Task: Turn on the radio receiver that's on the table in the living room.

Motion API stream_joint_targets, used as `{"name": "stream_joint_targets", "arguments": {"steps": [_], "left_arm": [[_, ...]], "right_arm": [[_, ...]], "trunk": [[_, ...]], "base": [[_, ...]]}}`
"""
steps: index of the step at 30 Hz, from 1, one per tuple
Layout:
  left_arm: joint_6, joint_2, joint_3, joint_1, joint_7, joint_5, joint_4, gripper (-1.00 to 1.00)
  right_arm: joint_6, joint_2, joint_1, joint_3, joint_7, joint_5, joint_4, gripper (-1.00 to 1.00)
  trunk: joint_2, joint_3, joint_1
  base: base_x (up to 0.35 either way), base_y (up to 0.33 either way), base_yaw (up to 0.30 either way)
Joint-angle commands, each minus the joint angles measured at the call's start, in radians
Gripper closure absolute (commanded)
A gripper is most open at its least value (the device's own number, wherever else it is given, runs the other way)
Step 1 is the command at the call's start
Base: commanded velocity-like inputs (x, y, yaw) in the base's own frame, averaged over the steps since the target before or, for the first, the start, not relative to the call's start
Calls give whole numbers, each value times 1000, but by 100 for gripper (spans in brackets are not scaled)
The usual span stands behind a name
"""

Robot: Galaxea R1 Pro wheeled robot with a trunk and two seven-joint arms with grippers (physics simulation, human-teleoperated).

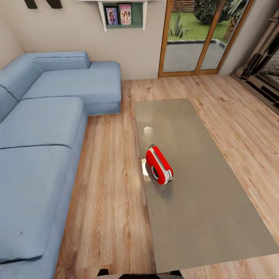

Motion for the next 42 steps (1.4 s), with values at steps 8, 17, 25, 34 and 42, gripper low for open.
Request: {"name": "stream_joint_targets", "arguments": {"steps": [8, 17, 25, 34, 42], "left_arm": [[0, 0, 0, 0, 0, 0, 0, -100], [0, 0, 0, 0, 0, 0, 0, -100], [0, 0, 0, 0, 0, 0, 0, -100], [0, 0, 0, 0, 0, -1, 0, -100], [0, 0, 0, 0, 0, 0, 0, -100]], "right_arm": [[0, 0, 0, 0, 0, 0, 0, -100], [0, 0, 0, 0, 0, 0, 0, -100], [0, 0, 0, 0, 0, 0, 0, -100], [0, 0, 0, 0, 0, 0, 0, -100], [0, 0, 0, 0, 0, -4, 0, -100]], "trunk": [[0, -13, 0], [0, -28, 0], [0, -41, 0], [0, -55, 0], [0, -60, 0]], "base": [[0, 0, 0], [0, 0, 0], [0, 0, 0], [0, 0, 0], [0, 0, 0]]}}
